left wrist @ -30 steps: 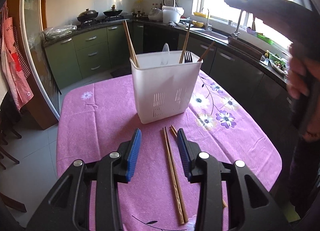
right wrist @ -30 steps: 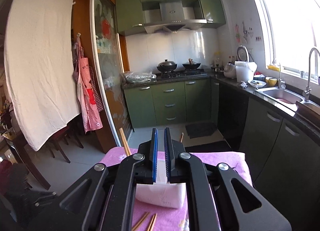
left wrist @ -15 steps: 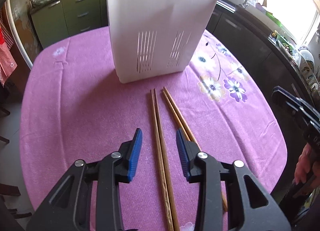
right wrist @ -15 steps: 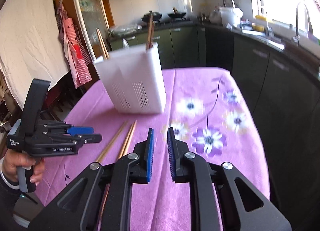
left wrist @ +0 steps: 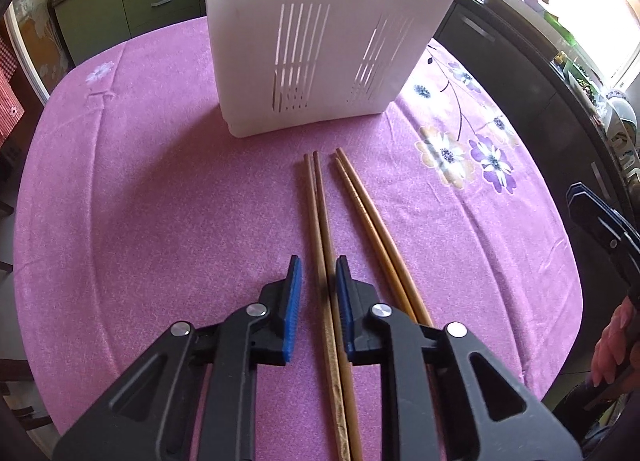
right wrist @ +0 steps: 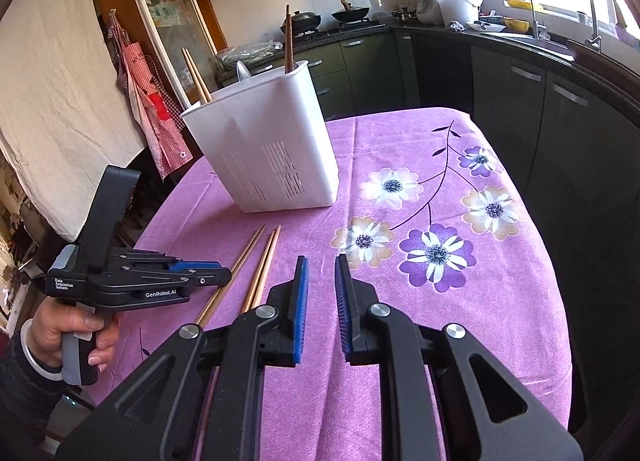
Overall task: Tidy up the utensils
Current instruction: 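Grasp a bamboo chopstick from the table with the left tool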
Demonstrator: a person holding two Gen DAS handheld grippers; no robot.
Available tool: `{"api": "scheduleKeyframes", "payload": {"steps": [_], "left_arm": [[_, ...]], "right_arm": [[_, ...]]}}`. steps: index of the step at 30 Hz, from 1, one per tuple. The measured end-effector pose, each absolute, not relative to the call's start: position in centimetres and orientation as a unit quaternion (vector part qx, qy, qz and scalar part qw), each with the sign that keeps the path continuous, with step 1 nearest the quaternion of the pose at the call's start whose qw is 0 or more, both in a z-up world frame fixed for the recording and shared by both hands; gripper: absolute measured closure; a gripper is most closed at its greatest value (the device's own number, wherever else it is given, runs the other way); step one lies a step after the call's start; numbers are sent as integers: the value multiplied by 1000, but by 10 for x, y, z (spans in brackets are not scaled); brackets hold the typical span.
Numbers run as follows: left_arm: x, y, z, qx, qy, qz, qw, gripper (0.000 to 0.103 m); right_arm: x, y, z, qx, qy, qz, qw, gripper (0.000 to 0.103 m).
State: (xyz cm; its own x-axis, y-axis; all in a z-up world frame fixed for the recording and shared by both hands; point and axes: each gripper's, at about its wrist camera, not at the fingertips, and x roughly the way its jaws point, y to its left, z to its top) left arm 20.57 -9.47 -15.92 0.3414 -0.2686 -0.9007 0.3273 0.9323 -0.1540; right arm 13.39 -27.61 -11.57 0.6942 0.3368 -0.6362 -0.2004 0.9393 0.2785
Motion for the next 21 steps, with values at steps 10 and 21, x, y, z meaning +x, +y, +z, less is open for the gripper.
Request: {"api": "scheduleKeyframes", "payload": {"steps": [10,21], "left_arm": [[209,-93,-158,24,547,-178,818,87],[211,-92,-157,38,551,-171,816,87]], "right_arm": [[134,-276,-119,102,369,151,912,89],[136,-273,-122,105,375,155,908,89]]}}
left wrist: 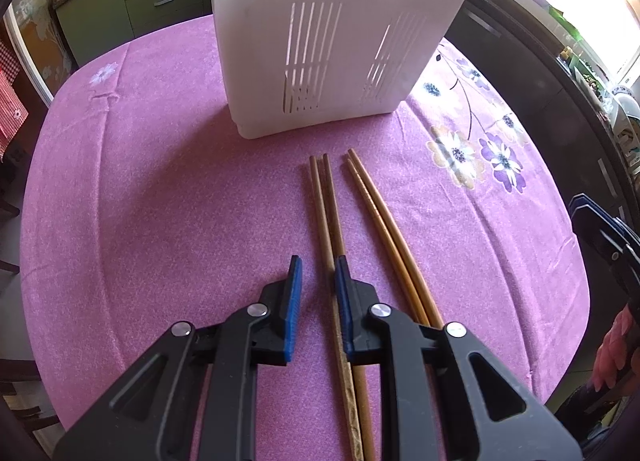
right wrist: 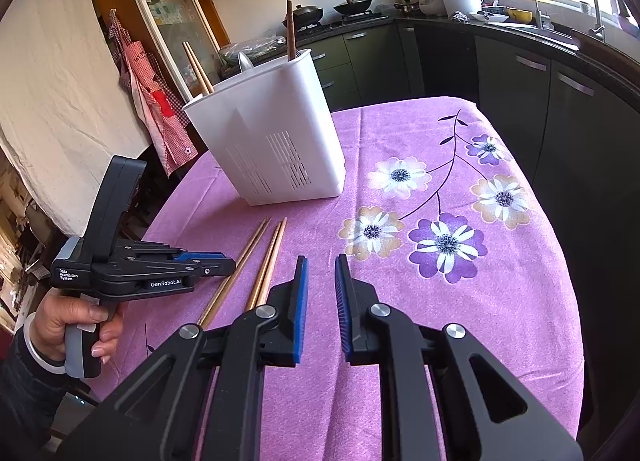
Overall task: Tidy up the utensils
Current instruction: 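Grasp a bamboo chopstick from the table with the left tool, then lift the chopstick with the left tool while the right tool grasps another chopstick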
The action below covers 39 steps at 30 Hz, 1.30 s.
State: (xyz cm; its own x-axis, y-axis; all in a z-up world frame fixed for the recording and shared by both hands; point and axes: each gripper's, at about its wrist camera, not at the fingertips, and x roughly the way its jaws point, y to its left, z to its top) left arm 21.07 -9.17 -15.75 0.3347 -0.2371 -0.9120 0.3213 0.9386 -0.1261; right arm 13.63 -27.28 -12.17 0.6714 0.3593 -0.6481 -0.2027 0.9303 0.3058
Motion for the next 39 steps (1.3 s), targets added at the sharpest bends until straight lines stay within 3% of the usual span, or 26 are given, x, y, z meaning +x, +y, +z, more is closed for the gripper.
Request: {"api": "scheduleKeyframes", "payload": {"steps": [14,18,24,39], "left_arm": [[218,-122,-162,88,545,-154,819,87],[220,-120,-161,86,551,-150,816,96],[216,-105,-159,68,555,-156,814,97],[172,-59,-67,45,452,-165,876,97]], "right_arm": [[138,-271,-125,110,379,159,905,86],[138,-273,-126,113,381,159,904,86],[137,-275,-123,116,379,158,904,86],[135,-268,-116,107,373,161,907,83]]}}
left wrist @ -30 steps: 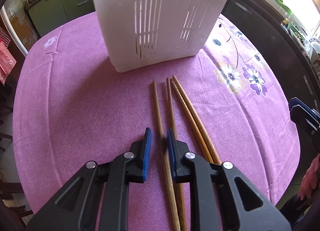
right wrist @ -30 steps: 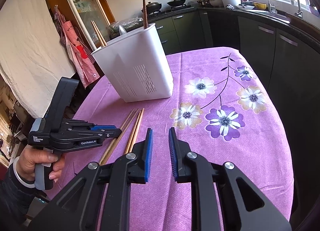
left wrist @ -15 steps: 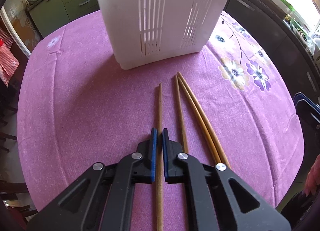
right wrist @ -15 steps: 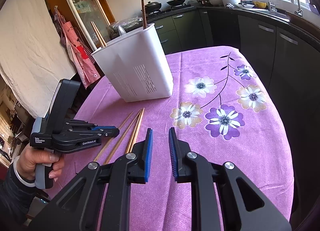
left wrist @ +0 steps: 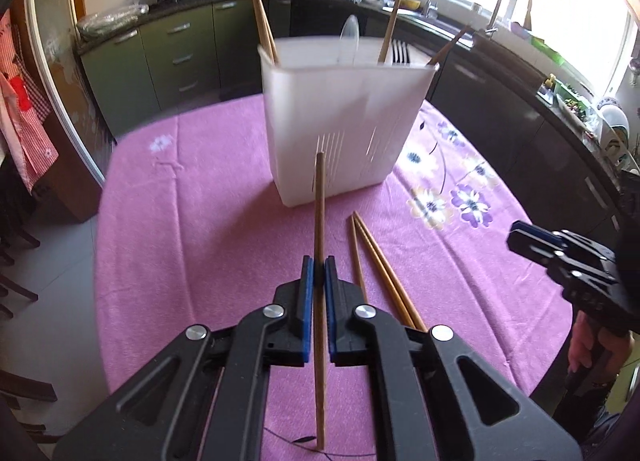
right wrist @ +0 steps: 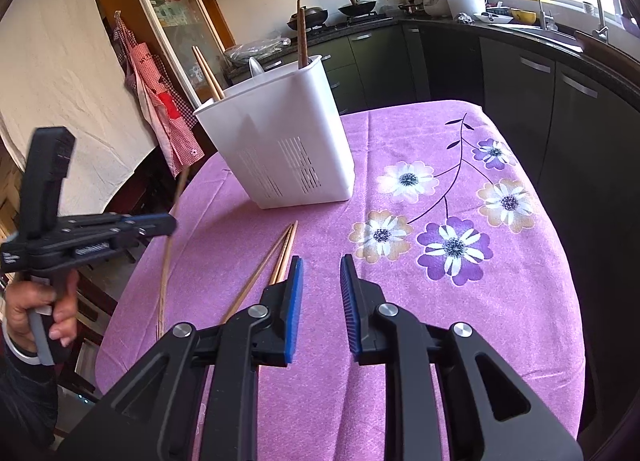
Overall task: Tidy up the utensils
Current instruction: 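Lift the chopstick with the left tool while the right tool grasps another chopstick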
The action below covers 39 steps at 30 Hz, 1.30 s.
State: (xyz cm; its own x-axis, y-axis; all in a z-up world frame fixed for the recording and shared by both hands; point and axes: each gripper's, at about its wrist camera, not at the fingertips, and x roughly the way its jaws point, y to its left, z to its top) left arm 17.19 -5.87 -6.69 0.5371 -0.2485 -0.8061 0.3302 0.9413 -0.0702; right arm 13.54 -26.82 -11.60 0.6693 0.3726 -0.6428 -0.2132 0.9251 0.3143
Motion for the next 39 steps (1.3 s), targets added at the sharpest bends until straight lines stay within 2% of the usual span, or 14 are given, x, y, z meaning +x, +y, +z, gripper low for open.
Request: {"api": "scheduleKeyframes", "payload": {"steps": [13,27,39], "left_arm": [[121,-42,-19,47,376,-167,910,97],[104,-42,-18,55,357,-169,917,97],[104,-36,-20,49,353,-171,918,97]], "right_arm": [[141,-256,-122,90,385,167,903,83],[220,-198,-170,30,495,191,847,82],[234,-168,-182,-6,527,180,831,85]]}}
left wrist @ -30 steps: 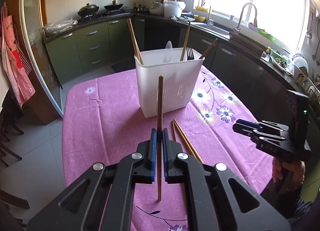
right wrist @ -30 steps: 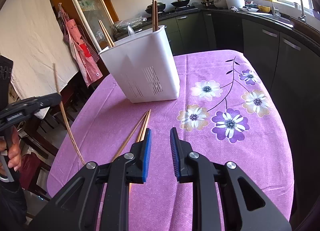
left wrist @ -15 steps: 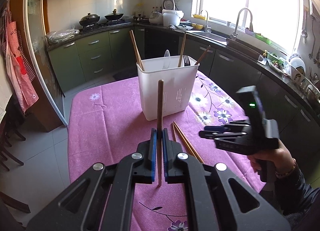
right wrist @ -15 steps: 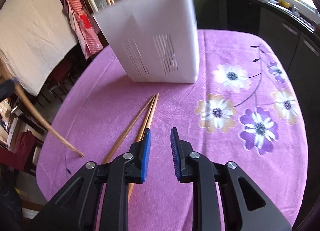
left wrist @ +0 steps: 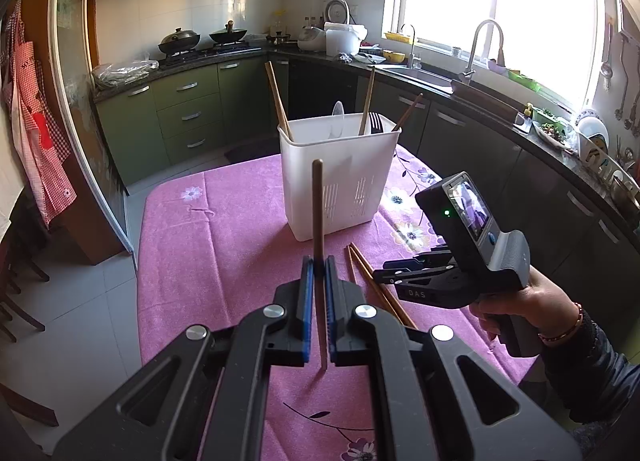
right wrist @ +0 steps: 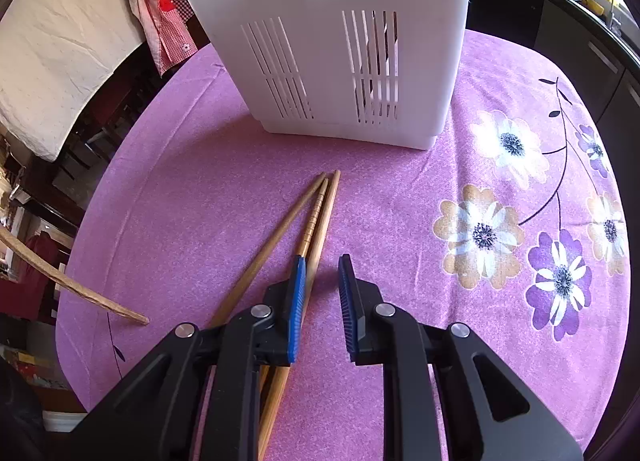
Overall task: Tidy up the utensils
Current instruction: 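Lift the chopstick with the left tool while the right tool grasps another chopstick, then drop the chopstick into the holder with the left tool while the right tool carries its chopstick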
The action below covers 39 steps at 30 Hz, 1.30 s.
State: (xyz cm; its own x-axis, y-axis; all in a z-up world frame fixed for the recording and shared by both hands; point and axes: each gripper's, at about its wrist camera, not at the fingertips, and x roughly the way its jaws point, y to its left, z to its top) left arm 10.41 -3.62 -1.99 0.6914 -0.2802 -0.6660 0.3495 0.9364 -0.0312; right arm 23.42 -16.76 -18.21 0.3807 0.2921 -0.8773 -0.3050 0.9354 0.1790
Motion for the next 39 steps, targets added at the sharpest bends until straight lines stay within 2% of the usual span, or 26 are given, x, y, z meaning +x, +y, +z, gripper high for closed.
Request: {"api": "scheduleKeyframes", "payload": {"steps": [10,11,12,16,20,29,34,39], "left_arm": [[102,-34,-19,49,352,-172,919,97],[102,-34,-19,49,351,-172,919,97],[102,-34,-19,50,351,-172,919,97],[102,-34,-19,50,352,-172,919,97],[102,-34,-18,52,352,-172,918,97],[100,-34,-19,56,352,-169,919,97],[100,-34,-20,59,351,-169,919,97],[99,-37,-20,65,350,-169,919,97]], "right_arm": [[231,-129,-184,-83,525,161,832,85],[232,-127,-184,-80,525,159,832,87],[232,-127,-184,-78,523,158,834,93],[237,-135,-181,-47,521,168,836,96],[228,-146,-152,-19,483,177,857,96],[166,-188,-51,14,342,189,921,96],[130,-204,-29,6,295,184,938,96],[119,-206,-27,-2,296,179,938,96]]}}
